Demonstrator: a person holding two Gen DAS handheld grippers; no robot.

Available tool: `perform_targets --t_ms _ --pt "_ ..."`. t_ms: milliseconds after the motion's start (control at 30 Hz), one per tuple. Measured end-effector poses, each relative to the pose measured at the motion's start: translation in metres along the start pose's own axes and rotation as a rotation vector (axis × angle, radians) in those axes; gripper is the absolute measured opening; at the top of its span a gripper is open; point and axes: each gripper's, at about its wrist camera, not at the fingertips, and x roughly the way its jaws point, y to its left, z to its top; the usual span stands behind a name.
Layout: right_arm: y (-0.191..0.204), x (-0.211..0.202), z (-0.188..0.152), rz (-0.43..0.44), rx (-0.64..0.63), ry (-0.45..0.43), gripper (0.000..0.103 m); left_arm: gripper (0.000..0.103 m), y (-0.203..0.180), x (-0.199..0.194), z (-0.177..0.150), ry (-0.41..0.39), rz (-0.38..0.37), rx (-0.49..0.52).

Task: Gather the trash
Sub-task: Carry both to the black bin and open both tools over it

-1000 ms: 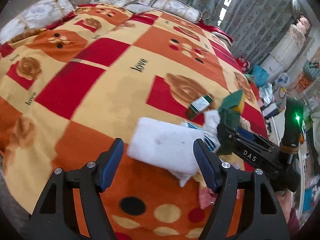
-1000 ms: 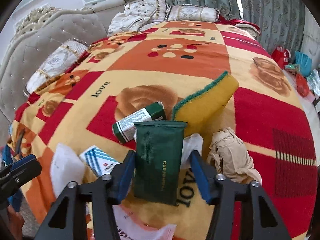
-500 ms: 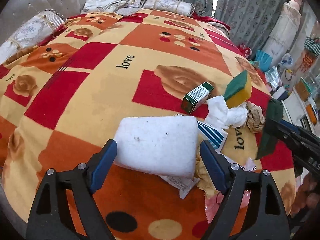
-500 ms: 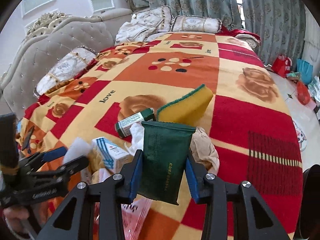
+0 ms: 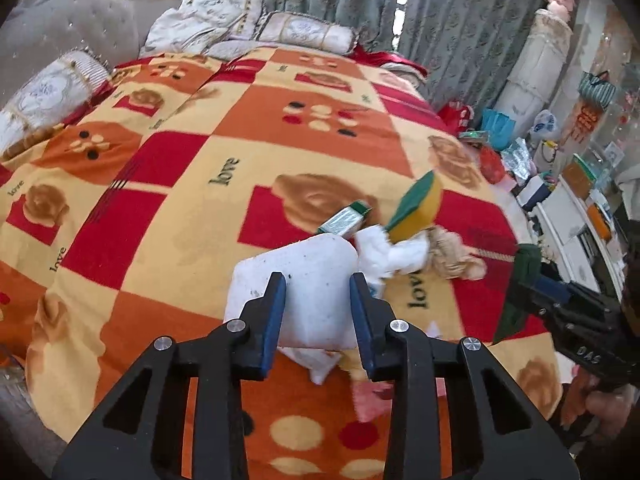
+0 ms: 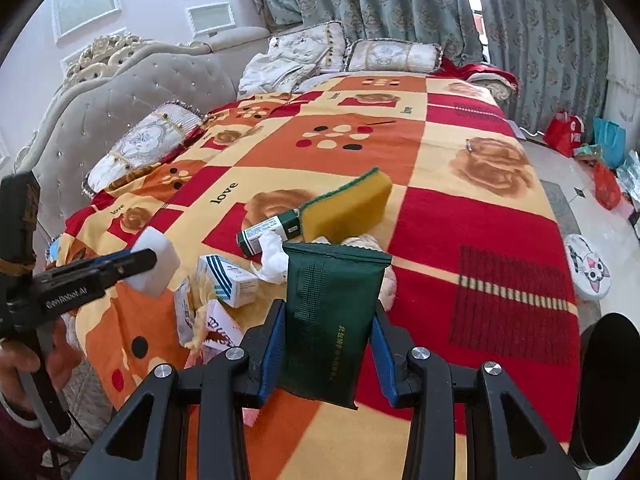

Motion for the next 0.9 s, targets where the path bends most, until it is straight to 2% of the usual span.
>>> perform_targets --t_ms 267,667,900 --pt "-0.033 -0.028 -0.011 -0.031 0.050 -0.028 0.039 0.030 -0.067 -0.017 0.009 -0.035 -0.085 0.101" --pt "-0.117 -0.070 -0.036 -0.145 0.173 -0.041 0.039 0.030 -0.198 0.009 0.010 0.005 -0.211 0.261" --pt "-0.175 -0.095 -0.053 -0.219 0.260 -0.047 0.039 0.030 -0.261 0.025 0.010 0.027 -0.272 0.325"
